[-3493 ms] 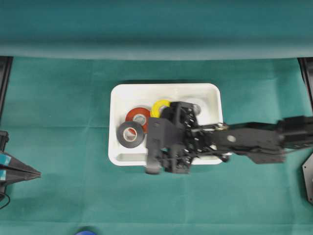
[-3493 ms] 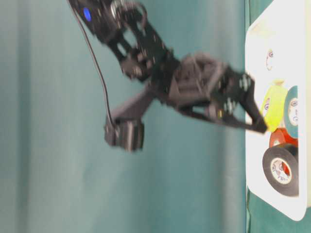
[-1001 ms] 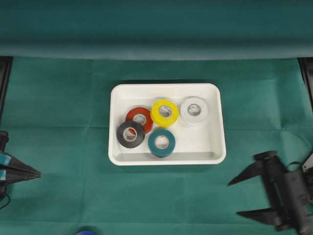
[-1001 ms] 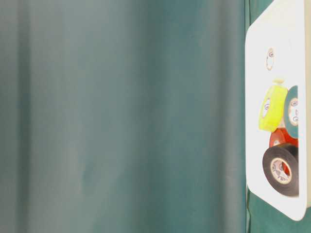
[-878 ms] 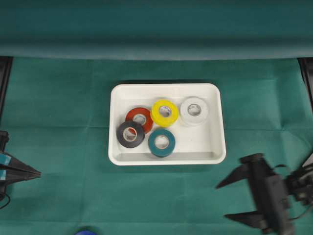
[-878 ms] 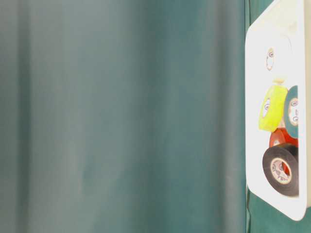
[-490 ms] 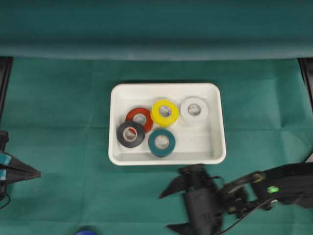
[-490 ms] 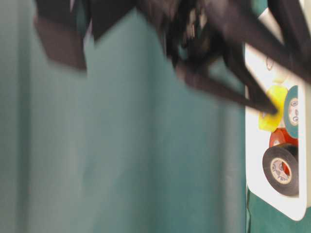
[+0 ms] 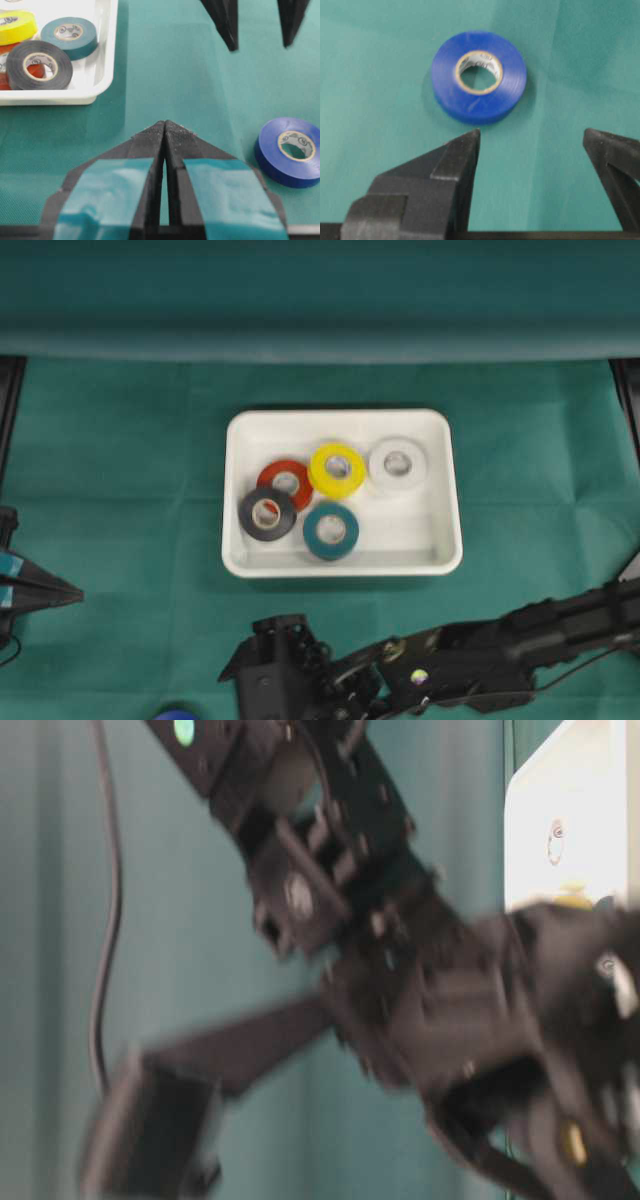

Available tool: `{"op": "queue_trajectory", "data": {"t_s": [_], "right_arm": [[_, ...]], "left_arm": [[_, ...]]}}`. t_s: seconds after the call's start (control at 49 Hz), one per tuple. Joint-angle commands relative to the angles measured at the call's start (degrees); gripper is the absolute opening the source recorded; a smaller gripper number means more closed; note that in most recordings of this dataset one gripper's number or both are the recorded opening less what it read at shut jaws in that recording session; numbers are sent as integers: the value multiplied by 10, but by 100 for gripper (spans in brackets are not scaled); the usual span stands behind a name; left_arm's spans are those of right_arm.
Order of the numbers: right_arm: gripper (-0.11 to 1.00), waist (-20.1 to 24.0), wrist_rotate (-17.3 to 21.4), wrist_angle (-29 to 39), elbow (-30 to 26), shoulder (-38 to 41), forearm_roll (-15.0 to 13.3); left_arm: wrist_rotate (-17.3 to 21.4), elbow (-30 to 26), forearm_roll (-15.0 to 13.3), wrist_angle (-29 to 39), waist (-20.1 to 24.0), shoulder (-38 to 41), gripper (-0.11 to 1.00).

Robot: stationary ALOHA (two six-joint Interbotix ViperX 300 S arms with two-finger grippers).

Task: Put the tape into the white case with the right arm.
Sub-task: 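Move the right gripper to the blue tape roll and grasp it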

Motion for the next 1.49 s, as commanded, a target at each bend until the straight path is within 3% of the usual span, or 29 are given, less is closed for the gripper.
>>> {"op": "queue_trajectory", "data": {"t_s": [0.0,0.572,1.307,1.471], "right_arm": [[50,3,17,28,-44,2,3],[50,13,28,55,-185,133,15],[49,-4,29,66,-218,178,15],[43,-4,29,65,-224,183,15]], "left_arm": [[0,-5,-1,-6,2,4,0],[0,-5,-1,-6,2,4,0],[0,-5,-1,-6,2,4,0],[0,-5,-1,-6,2,4,0]]}}
